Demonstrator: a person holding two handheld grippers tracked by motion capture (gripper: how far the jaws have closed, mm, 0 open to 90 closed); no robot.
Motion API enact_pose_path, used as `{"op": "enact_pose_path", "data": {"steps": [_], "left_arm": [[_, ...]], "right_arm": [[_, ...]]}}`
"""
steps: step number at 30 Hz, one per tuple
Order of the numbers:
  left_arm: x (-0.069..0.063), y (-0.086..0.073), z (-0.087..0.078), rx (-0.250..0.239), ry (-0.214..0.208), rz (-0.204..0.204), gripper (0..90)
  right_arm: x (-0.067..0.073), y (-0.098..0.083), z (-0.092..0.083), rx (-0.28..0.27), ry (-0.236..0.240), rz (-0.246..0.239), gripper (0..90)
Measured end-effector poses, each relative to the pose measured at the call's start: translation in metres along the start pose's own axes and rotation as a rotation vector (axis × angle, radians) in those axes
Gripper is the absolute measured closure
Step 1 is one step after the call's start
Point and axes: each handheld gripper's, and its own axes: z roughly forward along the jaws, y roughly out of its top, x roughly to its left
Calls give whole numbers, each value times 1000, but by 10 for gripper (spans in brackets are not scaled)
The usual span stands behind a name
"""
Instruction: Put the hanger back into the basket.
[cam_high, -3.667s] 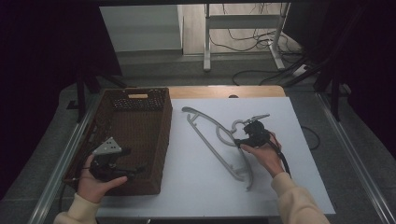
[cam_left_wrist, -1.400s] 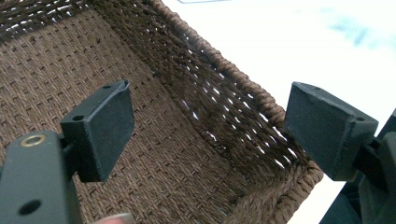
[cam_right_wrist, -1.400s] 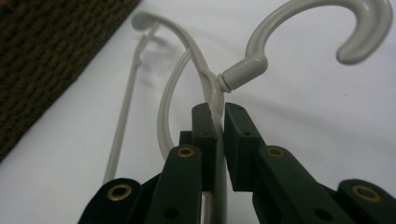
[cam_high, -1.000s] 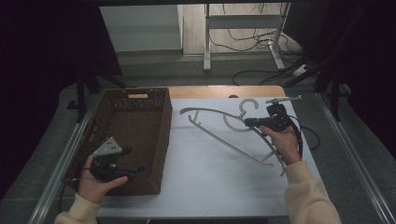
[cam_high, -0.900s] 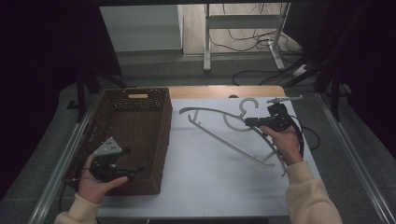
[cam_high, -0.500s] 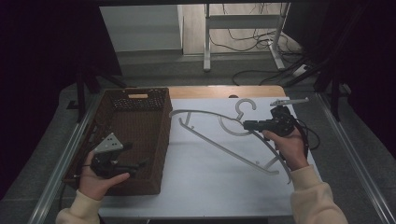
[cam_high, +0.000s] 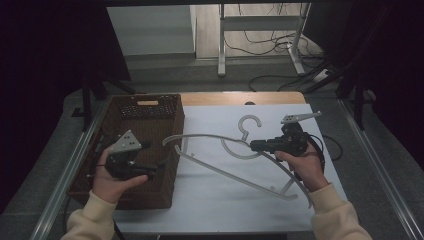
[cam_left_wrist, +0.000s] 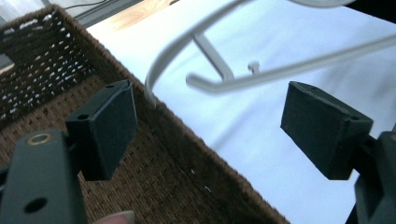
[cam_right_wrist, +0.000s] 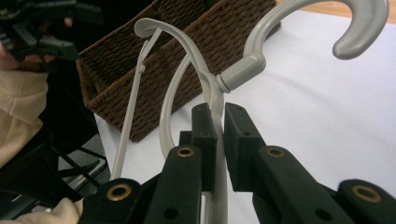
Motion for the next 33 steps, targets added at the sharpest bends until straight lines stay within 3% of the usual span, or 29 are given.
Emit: {"op": "enact_pose_path", "data": {"steps": [10,13,17,20,27,28,29,31,33], "left_arm": [[7,30,16,24,-44,36,227],[9,37,26,44,-80,43,252],[10,42,40,82,-158,59,294],[9,44,45,102,-177,72,322],[1,48,62,193,-238,122,464],[-1,48,63,207,-243,136,531],[-2,48,64,219,-246,145,531],[-4,48,66,247,-266,158,662],[-5,48,67,268,-276,167,689]], "right_arm": [[10,1,4,12,53,-38,831],[11,0,5,12,65,-45,831],[14,0,8,23,102,-63,831],[14,-1,9,30,113,-70,831],[21,0,15,47,149,-101,831],[23,0,16,50,153,-107,831],[23,0,16,50,153,-107,831],[24,0,17,54,159,-113,830],[23,0,17,57,157,-115,830]]}}
